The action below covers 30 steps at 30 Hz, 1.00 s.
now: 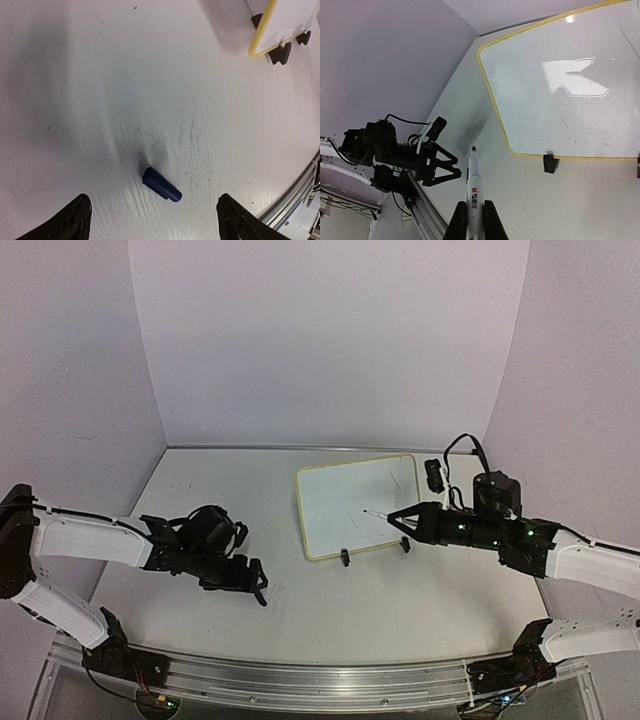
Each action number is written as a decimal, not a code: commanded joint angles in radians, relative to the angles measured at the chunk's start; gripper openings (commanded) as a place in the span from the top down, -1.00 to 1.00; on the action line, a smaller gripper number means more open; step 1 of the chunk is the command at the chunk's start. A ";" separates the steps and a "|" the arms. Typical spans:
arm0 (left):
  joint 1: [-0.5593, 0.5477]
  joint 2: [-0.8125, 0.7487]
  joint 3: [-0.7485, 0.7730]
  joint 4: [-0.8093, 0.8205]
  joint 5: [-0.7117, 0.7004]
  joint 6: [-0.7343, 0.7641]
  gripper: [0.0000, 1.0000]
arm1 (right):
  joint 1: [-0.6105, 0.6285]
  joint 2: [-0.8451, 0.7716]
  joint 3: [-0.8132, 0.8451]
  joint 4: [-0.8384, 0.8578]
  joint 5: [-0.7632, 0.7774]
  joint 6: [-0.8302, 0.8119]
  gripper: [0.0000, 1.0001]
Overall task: Write a sentence on the whiteboard
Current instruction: Place the pen cap at the center of the board, then hold the whiteboard at the center of the board.
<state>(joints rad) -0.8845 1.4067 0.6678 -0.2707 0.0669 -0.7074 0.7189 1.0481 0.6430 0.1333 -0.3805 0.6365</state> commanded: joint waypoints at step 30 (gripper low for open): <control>0.338 0.461 0.783 -0.069 0.677 0.565 -0.31 | 0.011 0.243 0.113 0.214 0.030 0.015 1.00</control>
<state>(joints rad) -0.5503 1.8267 1.3411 -0.3420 0.6994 -0.2043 0.7353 1.2507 0.7010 0.2310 -0.3218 0.6514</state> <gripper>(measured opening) 0.685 0.069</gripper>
